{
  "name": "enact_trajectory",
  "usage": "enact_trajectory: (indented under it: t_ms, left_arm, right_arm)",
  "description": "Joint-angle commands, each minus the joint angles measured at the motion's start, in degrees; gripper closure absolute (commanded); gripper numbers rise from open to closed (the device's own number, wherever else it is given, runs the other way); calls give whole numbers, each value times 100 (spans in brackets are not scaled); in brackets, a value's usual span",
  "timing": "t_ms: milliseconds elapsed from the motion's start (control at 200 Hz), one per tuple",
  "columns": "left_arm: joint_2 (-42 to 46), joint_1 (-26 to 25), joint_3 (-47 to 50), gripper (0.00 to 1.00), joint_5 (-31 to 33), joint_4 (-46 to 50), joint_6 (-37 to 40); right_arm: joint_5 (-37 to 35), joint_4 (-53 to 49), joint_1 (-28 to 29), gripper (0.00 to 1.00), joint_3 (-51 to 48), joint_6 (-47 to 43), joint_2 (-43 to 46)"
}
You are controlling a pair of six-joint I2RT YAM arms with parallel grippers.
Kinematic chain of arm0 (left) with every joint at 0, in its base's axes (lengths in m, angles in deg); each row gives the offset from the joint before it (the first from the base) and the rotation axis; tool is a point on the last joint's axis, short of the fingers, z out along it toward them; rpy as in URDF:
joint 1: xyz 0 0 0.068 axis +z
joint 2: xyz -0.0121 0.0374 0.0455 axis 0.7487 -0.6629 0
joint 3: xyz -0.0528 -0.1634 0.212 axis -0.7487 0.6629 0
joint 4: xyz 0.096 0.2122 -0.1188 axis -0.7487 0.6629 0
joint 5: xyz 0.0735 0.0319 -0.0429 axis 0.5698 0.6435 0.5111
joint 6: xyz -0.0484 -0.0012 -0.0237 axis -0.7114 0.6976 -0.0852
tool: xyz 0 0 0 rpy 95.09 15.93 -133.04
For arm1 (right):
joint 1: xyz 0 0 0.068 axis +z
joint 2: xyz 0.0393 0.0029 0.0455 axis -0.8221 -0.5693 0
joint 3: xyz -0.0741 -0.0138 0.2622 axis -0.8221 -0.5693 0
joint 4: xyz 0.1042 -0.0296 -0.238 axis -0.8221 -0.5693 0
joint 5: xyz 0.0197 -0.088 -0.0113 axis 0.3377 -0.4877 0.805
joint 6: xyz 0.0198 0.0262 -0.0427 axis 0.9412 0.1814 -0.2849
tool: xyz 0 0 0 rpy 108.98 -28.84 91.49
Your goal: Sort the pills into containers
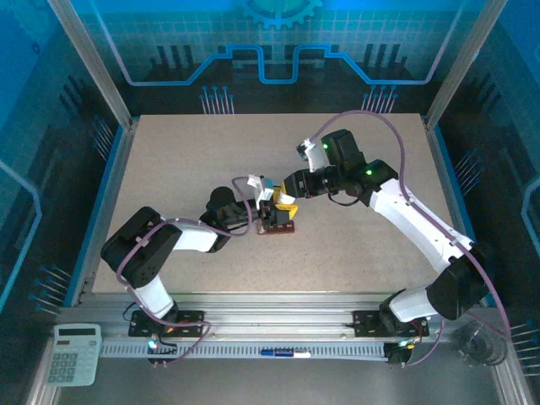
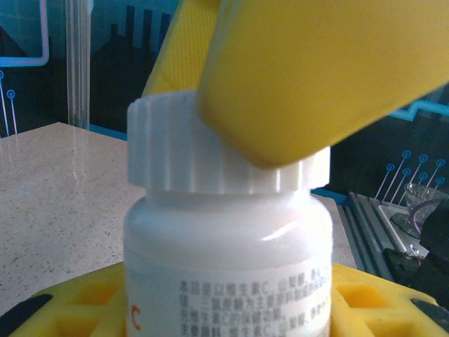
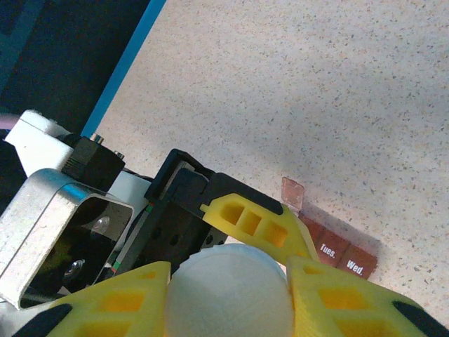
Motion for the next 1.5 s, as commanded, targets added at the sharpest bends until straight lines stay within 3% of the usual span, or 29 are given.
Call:
enact_trajectory:
  t_ms: [0, 115, 255, 400, 505, 755, 1166, 1341, 1496]
  left_arm:
    - [152, -55, -195, 100, 2, -859, 174]
    - [132, -57, -220, 100, -5, -860, 159]
    - [131, -49, -211, 100, -5, -859, 150]
    - [147, -52, -192, 100, -9, -863, 156]
    - [147, -49, -181, 100, -5, -859, 160]
    - [130, -53, -194, 100, -11, -859, 151]
    - [103, -53, -189, 100, -13, -859, 148]
    - [119, -51, -172, 100, 28, -858, 158]
    - [141, -51, -102, 74, 174, -859, 186]
  right_arm:
    - [-263, -227, 160, 76, -217, 424, -71]
    - [-93, -105, 160, 67, -246, 231, -12]
    - [-169, -46, 126, 47, -275, 29, 91]
    - [-98, -7, 44, 38, -290, -228, 179]
    - [-16, 65, 5, 38, -319, -466, 266]
    - [84, 152, -86, 39, -311, -528, 353]
    - [150, 279, -170, 65, -374, -395, 429]
    - [25, 354, -181, 71, -516, -292, 500]
    - [-158, 531, -250, 75, -739, -111, 632]
